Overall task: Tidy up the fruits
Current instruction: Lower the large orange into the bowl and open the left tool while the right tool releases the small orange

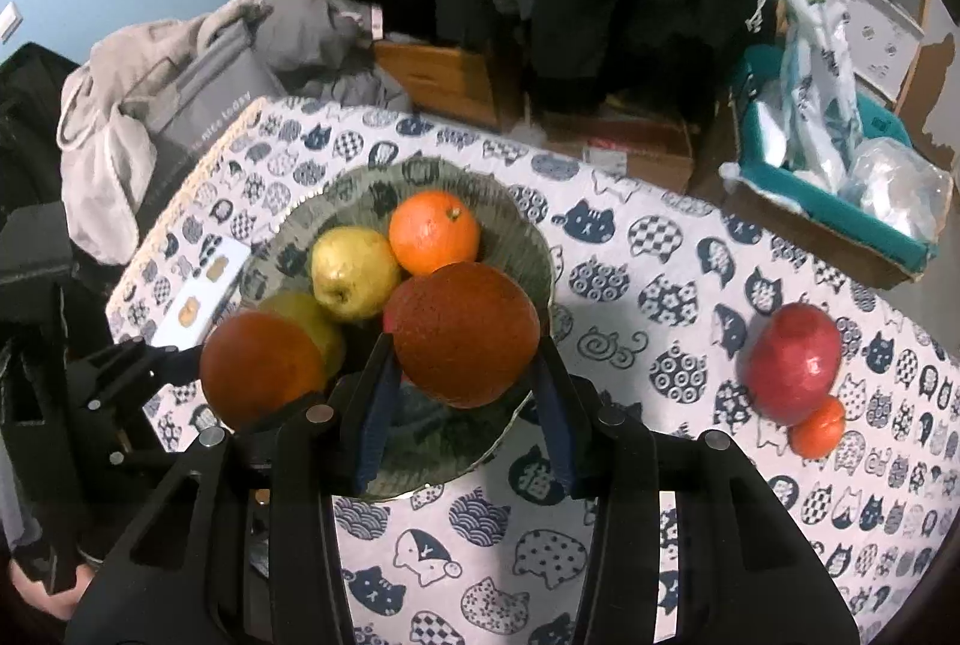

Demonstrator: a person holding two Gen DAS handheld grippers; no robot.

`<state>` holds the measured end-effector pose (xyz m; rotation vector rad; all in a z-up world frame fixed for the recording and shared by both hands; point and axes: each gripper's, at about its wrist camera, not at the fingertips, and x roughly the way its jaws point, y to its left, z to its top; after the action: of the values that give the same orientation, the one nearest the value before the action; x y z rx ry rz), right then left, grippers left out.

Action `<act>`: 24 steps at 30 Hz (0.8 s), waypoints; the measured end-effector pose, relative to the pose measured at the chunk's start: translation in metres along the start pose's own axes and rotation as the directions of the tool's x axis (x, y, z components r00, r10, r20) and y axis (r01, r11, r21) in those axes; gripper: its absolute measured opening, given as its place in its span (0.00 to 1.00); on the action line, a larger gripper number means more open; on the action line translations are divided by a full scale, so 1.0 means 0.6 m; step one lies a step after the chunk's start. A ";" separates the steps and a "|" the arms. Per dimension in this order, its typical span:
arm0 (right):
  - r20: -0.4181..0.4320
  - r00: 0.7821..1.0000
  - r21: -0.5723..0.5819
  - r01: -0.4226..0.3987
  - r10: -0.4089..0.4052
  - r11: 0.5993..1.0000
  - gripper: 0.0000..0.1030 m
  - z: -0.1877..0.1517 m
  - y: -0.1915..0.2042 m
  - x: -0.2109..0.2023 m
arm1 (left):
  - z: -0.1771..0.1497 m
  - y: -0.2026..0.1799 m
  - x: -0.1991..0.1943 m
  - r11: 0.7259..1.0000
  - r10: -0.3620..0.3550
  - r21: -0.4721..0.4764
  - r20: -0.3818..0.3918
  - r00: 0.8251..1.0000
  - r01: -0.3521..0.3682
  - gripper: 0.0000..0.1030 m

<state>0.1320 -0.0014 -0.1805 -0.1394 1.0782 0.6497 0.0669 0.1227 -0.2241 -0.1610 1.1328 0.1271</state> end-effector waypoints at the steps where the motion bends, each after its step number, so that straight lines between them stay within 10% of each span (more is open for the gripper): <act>1: -0.008 1.000 -0.001 0.000 0.000 1.000 0.42 -0.002 0.000 0.007 | -0.002 0.000 0.006 1.000 0.001 0.000 -0.007 1.000 -0.001 0.64; 24: -0.083 0.997 0.010 0.010 -0.009 1.000 0.42 -0.022 -0.007 0.060 | -0.028 0.001 0.082 1.000 -0.019 -0.026 -0.137 0.990 0.016 0.65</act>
<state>0.1353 0.0051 -0.2186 -0.1634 1.1602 0.6340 0.0722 0.1212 -0.2758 -0.2044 1.2665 0.1162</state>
